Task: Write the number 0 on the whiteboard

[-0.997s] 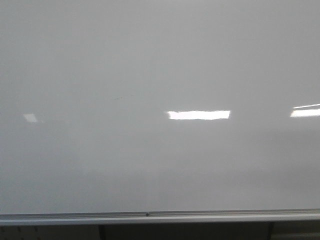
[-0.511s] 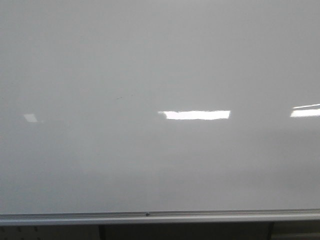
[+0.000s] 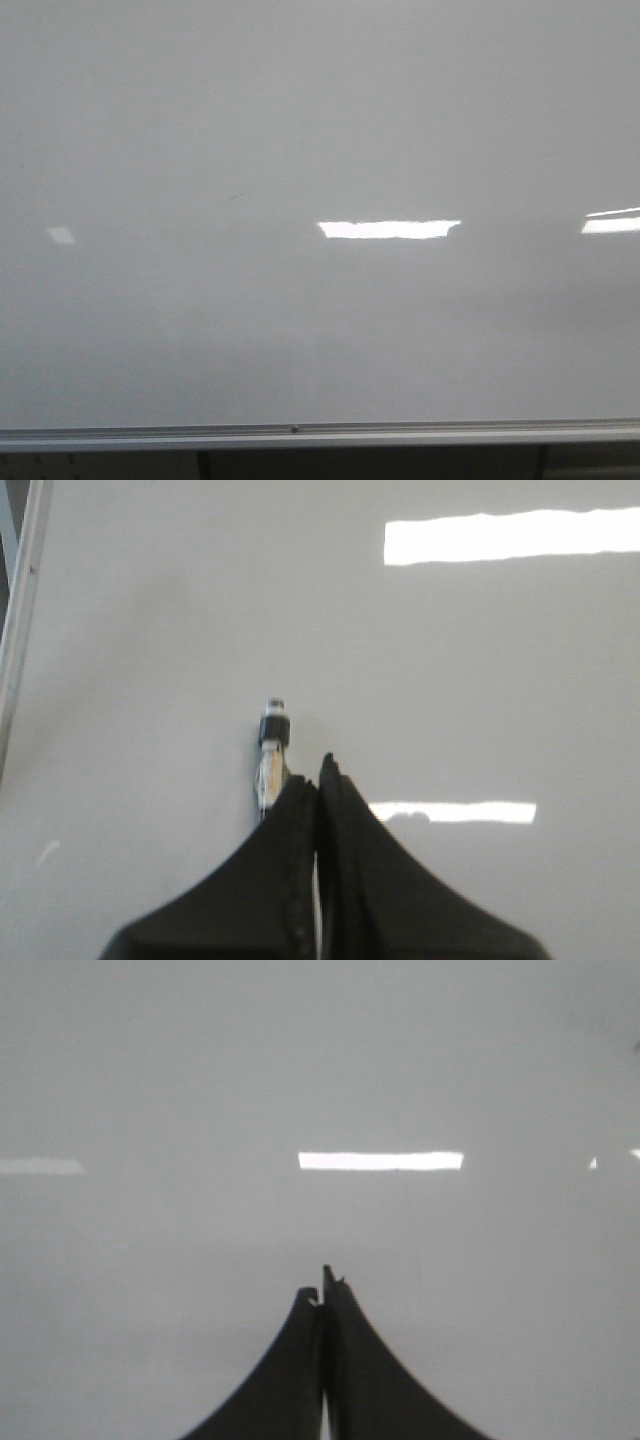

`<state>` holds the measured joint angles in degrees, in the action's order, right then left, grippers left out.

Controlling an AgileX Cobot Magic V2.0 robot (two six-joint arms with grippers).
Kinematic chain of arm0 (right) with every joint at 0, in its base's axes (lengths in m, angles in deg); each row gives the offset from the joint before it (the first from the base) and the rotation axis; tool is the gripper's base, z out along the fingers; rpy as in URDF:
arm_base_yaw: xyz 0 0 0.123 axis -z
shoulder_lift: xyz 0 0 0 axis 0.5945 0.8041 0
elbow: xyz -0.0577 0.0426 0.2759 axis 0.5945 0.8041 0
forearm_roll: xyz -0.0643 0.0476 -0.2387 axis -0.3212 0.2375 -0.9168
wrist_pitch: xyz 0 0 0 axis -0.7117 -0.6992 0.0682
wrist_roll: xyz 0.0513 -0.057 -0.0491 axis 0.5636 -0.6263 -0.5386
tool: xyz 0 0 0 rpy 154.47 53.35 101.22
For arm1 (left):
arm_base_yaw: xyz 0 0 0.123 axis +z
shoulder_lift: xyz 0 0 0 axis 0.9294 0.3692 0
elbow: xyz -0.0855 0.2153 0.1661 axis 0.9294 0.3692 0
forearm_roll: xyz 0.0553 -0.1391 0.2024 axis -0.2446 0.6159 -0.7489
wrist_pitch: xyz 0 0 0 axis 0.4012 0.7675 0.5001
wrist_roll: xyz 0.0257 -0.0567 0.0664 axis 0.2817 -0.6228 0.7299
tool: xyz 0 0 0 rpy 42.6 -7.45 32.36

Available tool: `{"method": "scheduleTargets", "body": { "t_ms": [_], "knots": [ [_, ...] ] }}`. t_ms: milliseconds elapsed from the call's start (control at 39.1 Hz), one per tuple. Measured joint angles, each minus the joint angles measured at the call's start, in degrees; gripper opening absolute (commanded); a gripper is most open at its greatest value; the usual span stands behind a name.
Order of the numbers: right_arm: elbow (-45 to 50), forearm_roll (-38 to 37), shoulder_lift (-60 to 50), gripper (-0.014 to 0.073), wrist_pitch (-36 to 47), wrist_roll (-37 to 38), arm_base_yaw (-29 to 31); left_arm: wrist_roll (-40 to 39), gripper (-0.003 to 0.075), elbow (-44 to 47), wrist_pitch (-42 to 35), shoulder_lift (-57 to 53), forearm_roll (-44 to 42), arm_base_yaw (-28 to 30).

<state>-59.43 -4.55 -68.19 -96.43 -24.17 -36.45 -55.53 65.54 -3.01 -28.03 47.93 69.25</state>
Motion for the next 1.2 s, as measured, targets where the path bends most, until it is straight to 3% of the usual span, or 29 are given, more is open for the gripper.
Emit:
{"method": "scheduleTargets", "body": {
  "t_ms": [281, 562, 639, 690, 844, 895, 971, 1202],
  "knots": [
    [-17.48, 0.0, 10.16, -0.0066, -7.09, 0.0, 0.0, 0.0, -0.002, -19.22, 14.72, 11.25, -2.31, 0.0],
    [-21.36, 0.0, 21.03, -0.0055, -8.0, 0.0, 0.0, 0.0, -0.0007, -23.52, 19.68, 21.6, -3.33, 0.0],
    [-21.36, 0.0, 21.26, 0.0026, -8.14, 0.0, 0.0, 0.0, 0.0069, -23.52, 19.7, 21.63, -3.33, 0.0],
    [-21.37, 0.0, 21.26, 0.0105, -8.26, 0.0, 0.0, 0.0, 0.0166, -23.52, 19.8, 21.63, -3.33, 0.0],
    [-21.37, 0.0, 21.26, 0.0366, -8.34, 0.0, 0.0, 0.0, 0.0541, -23.52, 20.01, 21.63, -3.33, 0.0],
    [-21.37, 0.0, 21.26, 0.0449, -8.6, 0.0, 0.0, 0.0, 0.0628, -23.52, 20.13, 21.63, -3.33, 0.0],
    [-21.37, 0.0, 21.26, 0.0521, -8.98, 0.0, 0.0, 0.0, 0.0685, -23.52, 20.13, 21.63, -3.33, 0.0],
    [-21.37, 0.0, 21.26, 0.0528, -8.98, 0.0, 0.0, 0.0, 0.0644, -23.52, 20.44, 22.27, -2.97, 0.0]
  ]
}}
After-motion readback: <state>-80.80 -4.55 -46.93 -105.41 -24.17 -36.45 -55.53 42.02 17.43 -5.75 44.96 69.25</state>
